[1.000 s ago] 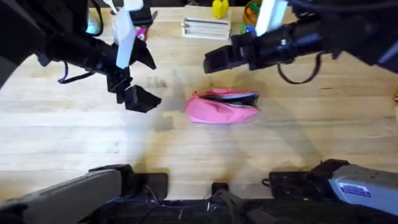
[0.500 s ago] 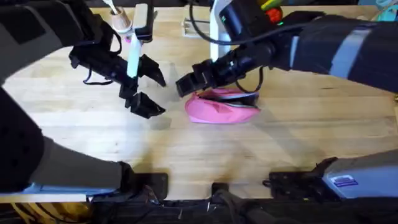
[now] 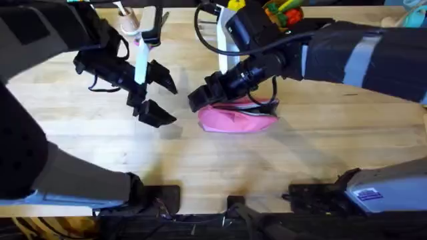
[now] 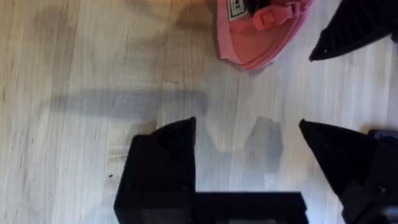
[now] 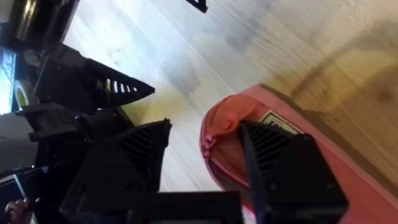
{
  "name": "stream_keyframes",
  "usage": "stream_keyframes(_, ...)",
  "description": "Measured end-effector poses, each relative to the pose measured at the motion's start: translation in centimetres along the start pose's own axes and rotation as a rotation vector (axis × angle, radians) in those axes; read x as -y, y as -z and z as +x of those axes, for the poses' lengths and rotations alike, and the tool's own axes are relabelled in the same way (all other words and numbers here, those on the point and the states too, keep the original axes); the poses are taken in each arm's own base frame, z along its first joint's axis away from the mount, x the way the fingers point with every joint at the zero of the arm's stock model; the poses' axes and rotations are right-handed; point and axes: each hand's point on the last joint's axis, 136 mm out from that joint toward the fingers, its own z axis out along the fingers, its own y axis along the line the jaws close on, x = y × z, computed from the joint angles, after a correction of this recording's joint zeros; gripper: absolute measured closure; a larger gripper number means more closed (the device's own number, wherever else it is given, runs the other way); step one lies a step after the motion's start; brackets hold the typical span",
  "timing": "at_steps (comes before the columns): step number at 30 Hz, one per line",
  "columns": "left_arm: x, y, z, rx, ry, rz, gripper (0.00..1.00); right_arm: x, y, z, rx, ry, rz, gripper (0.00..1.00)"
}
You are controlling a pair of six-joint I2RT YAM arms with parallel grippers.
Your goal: Unzip the bag, pick up the pens from the table one at a time and place them inside, then zip the bag closed.
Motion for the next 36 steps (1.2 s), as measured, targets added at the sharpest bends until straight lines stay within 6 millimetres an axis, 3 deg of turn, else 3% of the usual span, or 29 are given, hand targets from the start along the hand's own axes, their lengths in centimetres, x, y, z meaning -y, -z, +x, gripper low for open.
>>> stream_keyframes(10, 0.1, 0.0, 0.0, 0.000, 0.004, 0.005, 0.007, 0.0, 0.0, 0.3, -0.011, -0.009, -0.002, 0.717)
stream_keyframes(14, 0.1, 0.0, 0.0, 0.000, 0.004, 0.005, 0.007, 0.0, 0.0, 0.3, -0.012, -0.009, -0.002, 0.749)
stream_keyframes(23, 0.1, 0.0, 0.0, 0.000, 0.004, 0.005, 0.007, 0.0, 0.0, 0.5, -0.020, -0.015, 0.000, 0.951)
stream_keyframes(31, 0.1, 0.0, -0.4, 0.025, 0.004, 0.004, 0.007, 0.2, 0.4, 0.2, -0.013, -0.027, -0.012, 0.968)
stream_keyframes(36, 0.1, 0.0, -0.9, 0.053, -0.004, 0.003, 0.007, -0.2, 1.7, -2.0, 0.038, -0.005, -0.021, 0.971)
